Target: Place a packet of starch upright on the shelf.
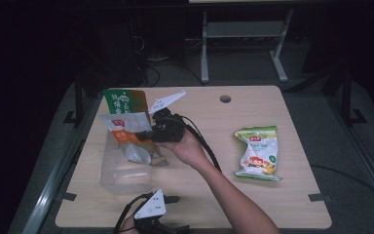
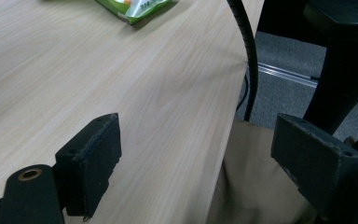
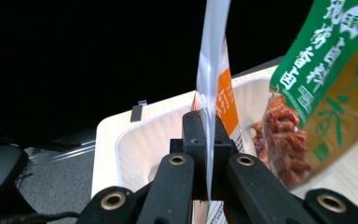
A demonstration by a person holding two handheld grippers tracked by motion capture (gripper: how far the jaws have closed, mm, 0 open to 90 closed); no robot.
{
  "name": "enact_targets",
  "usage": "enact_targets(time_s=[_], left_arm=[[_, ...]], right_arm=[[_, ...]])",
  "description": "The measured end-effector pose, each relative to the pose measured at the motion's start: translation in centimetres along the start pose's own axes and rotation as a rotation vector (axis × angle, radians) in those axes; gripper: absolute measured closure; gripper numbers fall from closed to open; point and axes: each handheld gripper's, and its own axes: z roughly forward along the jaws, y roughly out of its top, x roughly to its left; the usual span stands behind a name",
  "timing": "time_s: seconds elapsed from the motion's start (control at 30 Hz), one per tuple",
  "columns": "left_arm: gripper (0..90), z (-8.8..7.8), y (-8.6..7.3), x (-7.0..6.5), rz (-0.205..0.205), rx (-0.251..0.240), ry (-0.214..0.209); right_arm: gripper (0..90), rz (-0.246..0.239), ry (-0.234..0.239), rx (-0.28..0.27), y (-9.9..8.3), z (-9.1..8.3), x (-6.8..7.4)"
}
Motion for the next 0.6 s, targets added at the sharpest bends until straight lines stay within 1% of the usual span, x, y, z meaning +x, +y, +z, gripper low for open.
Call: enact_targets(time_s=[0.23, 0.27, 0.3, 0.33, 0.4, 0.5, 0.57, 0.6], left_arm=[[15.7, -0.2, 0.0, 0.0, 0.001, 0.003, 0.003], [15.7, -0.2, 0.0, 0.0, -0.002, 0.001, 0.003], [15.7, -0.2, 0.0, 0.0, -0.007, -0.005, 0.002], [15.7, -0.2, 0.0, -0.1, -0.006, -0.006, 0.002], [15.7, -0.1, 0.0, 0.0, 0.001, -0.004, 0.003], [15.7, -0.2, 0.0, -0.1, -0.003, -0.004, 0.003], [15.7, -0.1, 0.0, -0.2, -0.016, -0.008, 0.000], [15.7, -0.1, -0.1, -0.3, -0.019, -0.009, -0.001]], right_arm=[[90.0, 0.004, 0.012, 0.002, 0.4, 2.1, -0.3], [90.0, 0.003, 0.012, 0.006, 0.4, 2.8, -0.4], [90.0, 0.003, 0.012, 0.006, 0.4, 2.8, -0.4], [90.0, -0.004, 0.009, 0.008, 0.4, 3.1, -0.4], [90.0, -0.002, 0.012, 0.011, 0.5, 3.7, -0.5], [90.0, 0.004, 0.022, 0.007, 0.5, 4.7, -0.6], [90.0, 0.005, 0.029, 0.014, 0.4, 5.7, -0.8], [90.0, 0.005, 0.029, 0.014, 0.4, 5.7, -0.8]])
